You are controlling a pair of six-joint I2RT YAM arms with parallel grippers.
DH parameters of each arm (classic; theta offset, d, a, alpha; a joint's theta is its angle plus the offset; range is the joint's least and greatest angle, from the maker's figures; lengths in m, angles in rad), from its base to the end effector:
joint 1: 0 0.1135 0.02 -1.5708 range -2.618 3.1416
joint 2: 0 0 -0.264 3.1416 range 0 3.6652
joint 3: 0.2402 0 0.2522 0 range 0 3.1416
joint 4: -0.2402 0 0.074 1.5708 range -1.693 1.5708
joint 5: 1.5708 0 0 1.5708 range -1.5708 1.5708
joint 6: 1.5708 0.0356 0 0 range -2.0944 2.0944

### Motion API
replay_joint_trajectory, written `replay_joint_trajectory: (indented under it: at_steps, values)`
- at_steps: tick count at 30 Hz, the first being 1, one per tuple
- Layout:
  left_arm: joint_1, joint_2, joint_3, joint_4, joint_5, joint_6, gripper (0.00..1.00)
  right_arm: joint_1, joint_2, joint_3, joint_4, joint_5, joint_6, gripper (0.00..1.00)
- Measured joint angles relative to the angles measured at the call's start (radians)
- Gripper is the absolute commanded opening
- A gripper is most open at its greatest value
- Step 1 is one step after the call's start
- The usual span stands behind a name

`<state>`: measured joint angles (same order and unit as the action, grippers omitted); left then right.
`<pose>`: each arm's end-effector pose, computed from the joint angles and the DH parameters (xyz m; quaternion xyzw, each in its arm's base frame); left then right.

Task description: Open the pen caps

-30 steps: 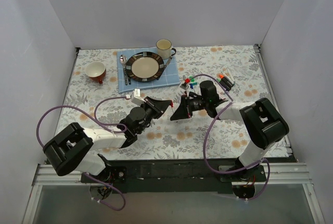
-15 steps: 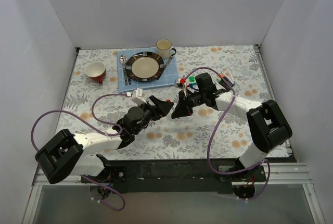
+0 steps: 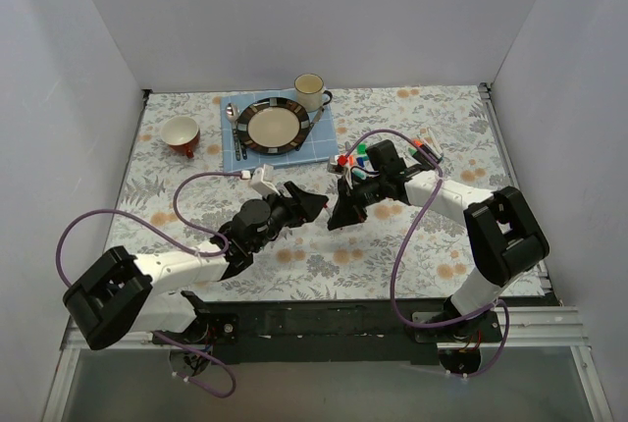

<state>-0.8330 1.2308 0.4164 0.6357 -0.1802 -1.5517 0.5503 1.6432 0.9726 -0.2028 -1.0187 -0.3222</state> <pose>0.1736 -0.1814 0.2060 -0.3228 0.6952 -0.5679 0.3001 0.2636 0.1973 0.2005 -0.4977 0.6733 0.4892 0.2442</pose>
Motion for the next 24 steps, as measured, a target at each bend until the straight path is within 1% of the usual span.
replay_joint_trajectory:
  at_steps: [5,6,8,9,12,15,18,19,22,24]
  values:
    - [0.0,0.042,0.029,0.002,0.019,0.008,0.54,0.0,0.0,0.0,-0.008,0.004,-0.003,0.01]
    - [0.0,0.05,0.034,0.003,0.024,0.009,0.5,0.0,0.0,0.0,-0.008,0.004,-0.004,0.01]
    - [0.0,0.061,0.037,0.005,0.034,0.011,0.47,0.0,0.0,0.0,-0.009,0.006,-0.004,0.01]
    - [0.0,0.064,0.037,0.006,0.037,0.011,0.44,0.0,0.0,0.0,-0.009,0.006,-0.004,0.01]
    - [0.0,0.076,0.037,0.019,0.053,0.011,0.41,0.0,0.0,0.0,-0.009,0.006,-0.004,0.01]
    - [0.0,0.084,0.038,0.029,0.063,0.012,0.34,0.001,0.002,0.0,-0.009,0.006,-0.004,0.01]
    - [0.0,0.088,0.039,0.033,0.069,0.015,0.19,0.003,0.003,0.001,-0.011,0.008,-0.004,0.01]
    - [0.0,0.088,0.04,0.039,0.072,0.017,0.11,0.005,0.006,0.002,-0.012,0.011,-0.004,0.01]
    - [0.0,0.088,0.043,0.038,0.07,0.034,0.01,0.009,0.013,0.008,-0.014,0.019,-0.003,0.01]
    - [0.0,0.086,0.043,0.036,0.063,0.043,0.0,0.011,0.016,0.011,-0.014,0.019,-0.003,0.01]
